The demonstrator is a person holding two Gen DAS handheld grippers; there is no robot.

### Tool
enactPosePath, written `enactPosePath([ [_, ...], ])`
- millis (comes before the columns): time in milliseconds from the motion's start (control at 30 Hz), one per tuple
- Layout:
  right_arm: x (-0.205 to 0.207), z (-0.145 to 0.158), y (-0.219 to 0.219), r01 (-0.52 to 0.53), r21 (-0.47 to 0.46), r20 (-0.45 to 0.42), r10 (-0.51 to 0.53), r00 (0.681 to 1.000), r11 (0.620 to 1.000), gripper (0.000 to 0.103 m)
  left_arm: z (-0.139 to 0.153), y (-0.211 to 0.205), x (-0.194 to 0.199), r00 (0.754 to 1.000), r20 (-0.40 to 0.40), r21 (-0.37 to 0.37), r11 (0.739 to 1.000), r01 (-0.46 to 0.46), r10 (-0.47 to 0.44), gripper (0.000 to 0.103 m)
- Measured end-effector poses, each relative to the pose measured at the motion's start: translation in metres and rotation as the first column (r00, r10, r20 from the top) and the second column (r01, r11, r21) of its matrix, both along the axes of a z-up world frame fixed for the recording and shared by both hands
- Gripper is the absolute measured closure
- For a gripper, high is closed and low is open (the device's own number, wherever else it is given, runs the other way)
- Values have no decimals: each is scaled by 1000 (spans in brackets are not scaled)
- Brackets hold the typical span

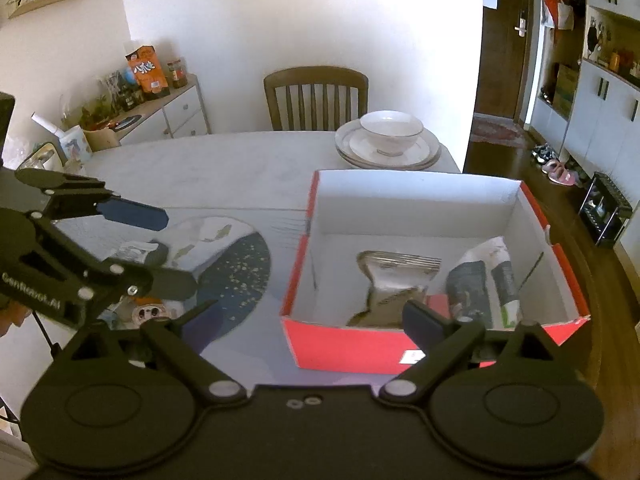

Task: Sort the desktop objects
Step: 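Move both open tools from the box back to the items on the table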

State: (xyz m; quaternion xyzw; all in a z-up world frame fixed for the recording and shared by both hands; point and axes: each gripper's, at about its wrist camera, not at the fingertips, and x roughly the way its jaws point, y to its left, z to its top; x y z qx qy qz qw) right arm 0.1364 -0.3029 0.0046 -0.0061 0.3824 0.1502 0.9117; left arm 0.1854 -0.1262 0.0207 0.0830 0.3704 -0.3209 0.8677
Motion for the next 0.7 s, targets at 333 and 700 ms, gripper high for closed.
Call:
enactPosePath([
  [333, -10, -5, 49, 22, 27, 33, -23, 999, 999, 1, -18, 64, -23, 1000, 8, 15, 1000, -25, 25, 3],
  [700, -18, -25, 102, 41, 19, 26, -41, 999, 999, 1, -46, 137, -32, 993, -31, 43, 993, -110, 111, 3],
])
